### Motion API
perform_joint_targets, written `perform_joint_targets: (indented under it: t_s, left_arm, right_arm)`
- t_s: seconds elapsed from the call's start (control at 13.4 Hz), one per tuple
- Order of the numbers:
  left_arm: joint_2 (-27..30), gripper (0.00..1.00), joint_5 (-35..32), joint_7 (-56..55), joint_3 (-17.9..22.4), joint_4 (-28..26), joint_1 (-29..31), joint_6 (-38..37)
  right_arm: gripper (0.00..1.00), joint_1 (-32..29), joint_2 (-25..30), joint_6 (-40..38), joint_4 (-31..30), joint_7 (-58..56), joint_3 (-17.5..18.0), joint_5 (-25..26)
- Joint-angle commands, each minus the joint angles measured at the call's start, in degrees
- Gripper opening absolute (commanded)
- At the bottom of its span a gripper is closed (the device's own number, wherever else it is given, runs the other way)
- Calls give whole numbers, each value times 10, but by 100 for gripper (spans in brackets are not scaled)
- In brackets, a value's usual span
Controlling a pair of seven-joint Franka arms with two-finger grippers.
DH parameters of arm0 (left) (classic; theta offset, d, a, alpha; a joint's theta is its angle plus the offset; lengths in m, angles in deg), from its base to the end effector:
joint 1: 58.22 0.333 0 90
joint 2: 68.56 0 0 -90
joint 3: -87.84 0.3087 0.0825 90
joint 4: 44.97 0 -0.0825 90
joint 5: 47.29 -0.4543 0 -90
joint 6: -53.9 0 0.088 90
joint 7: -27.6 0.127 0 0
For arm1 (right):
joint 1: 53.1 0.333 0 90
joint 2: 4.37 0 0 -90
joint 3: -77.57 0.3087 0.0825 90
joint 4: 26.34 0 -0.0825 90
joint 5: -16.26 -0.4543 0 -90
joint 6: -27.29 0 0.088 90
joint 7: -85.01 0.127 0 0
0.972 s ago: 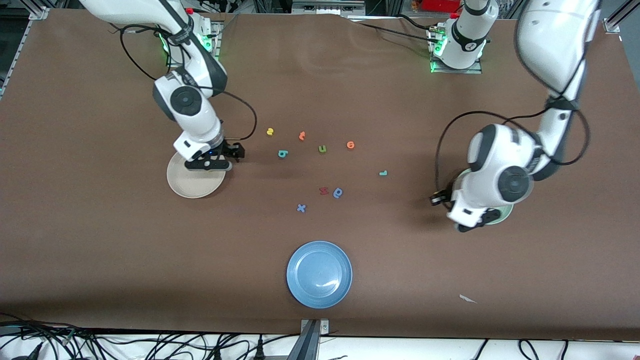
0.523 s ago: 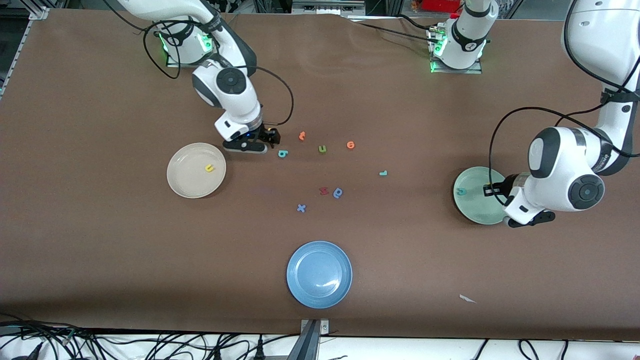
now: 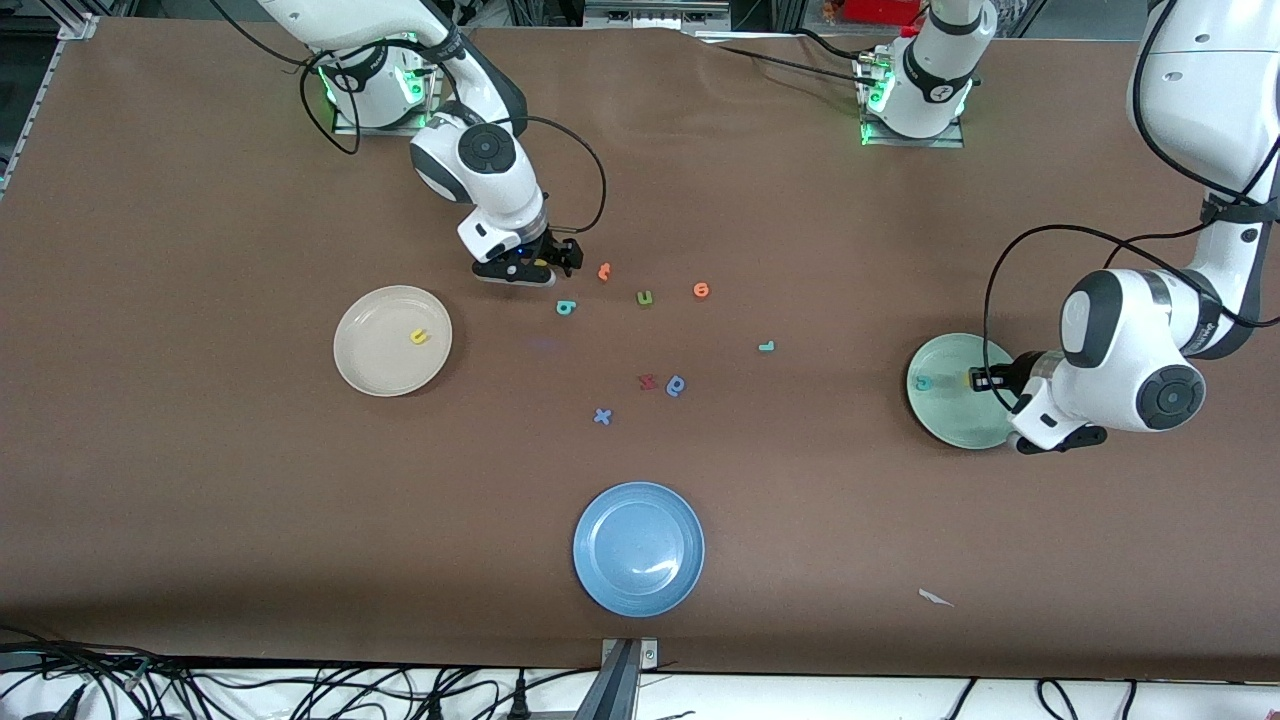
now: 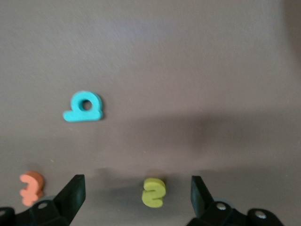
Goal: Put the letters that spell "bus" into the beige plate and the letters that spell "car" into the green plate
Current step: 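Drop the yellow a on the green plate while the right gripper reaches the z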
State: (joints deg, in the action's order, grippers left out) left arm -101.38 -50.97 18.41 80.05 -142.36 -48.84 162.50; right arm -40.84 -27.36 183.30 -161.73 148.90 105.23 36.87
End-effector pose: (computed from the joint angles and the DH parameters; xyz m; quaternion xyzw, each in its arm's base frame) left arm 0.6722 0.0270 0.1699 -0.9795 -0.0804 0.1848 0.0022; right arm 0.3855 0.3714 0.0898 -0.9978 0.0622 0.0038 0.0225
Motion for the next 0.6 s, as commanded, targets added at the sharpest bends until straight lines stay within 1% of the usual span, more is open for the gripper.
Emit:
perform_joint_targets:
  t_s: [0.0,0.07,0.45,0.52]
  left_arm:
    - [19,99,-6,1,-6,11,-4,-4]
    - [26,99,-5,-15,-18,14,-8,-4]
    - [34,99,-1,-202,-143,12,-7,-1]
    - [33,99,7,-240,-161,12,-9,1]
  right_arm:
    - [99,1,8,18,-22,7,-1,-4]
    - [99,1,8,20,-25,8,-1,-4]
    - [89,2,4,28,-26,8,-1,0]
    - [88,2,2,31,-26,8,-1,0]
